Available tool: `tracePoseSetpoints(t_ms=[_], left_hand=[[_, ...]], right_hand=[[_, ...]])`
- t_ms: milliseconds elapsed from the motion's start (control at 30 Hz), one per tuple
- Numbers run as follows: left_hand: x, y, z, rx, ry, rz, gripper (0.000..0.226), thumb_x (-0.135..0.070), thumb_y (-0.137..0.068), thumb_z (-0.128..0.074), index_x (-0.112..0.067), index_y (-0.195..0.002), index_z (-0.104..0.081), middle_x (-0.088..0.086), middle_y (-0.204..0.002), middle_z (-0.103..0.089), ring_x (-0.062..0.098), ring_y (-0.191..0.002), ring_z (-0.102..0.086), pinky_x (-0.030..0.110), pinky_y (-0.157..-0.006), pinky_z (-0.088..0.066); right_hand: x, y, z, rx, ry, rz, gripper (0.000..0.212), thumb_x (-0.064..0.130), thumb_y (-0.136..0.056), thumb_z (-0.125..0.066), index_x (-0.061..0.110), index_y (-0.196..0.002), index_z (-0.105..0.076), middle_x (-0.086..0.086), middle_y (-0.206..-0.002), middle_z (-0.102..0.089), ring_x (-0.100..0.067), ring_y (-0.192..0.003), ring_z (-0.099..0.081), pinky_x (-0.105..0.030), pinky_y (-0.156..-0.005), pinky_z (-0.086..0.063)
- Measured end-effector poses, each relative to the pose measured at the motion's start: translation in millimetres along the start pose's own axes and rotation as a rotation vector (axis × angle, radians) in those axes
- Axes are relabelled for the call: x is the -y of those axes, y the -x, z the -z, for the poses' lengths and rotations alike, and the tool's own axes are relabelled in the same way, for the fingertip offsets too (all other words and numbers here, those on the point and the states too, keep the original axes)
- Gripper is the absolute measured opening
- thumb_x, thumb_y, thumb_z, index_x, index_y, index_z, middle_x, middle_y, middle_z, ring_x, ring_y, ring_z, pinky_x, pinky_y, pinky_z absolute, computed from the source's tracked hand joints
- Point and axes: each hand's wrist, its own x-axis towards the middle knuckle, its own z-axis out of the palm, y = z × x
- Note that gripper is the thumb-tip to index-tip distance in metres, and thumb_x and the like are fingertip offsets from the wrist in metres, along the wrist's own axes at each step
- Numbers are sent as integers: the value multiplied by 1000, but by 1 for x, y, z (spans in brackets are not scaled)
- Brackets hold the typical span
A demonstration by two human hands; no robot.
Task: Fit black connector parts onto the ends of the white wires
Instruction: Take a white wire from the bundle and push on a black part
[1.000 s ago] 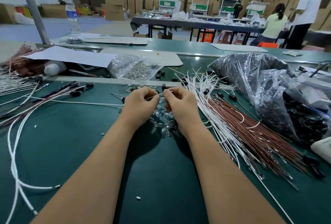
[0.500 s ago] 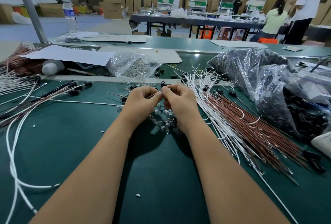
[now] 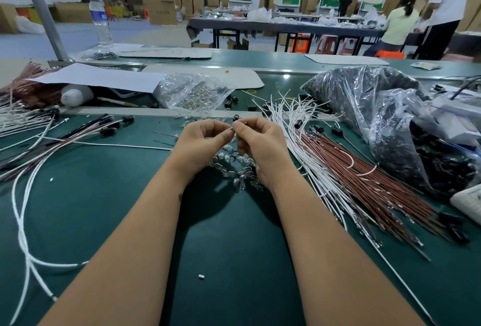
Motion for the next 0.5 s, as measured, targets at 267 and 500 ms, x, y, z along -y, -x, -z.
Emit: tracePoseSetpoints(t_ms=[267, 500], left_hand=[[-1, 2, -2, 17, -72, -14, 8, -18, -88, -68, -16, -81, -70, 24, -86, -70, 16, -74, -55, 34, -74, -44], [-5, 4, -1, -31, 15, -25, 22, 0, -83, -70, -17, -96, -68, 11, -81, -70, 16, -77, -64, 36, -85, -53]], right_hand=[[-3, 1, 0, 10, 76, 7, 8, 8, -87, -68, 8, -79, -64, 4, -55, -60, -9, -47, -51, -21, -47, -44], [-1, 1, 0, -7, 38, 18, 8, 4, -85, -69, 9, -85, -63, 3, -57, -60, -9, -45, -50, -19, -45, -42]])
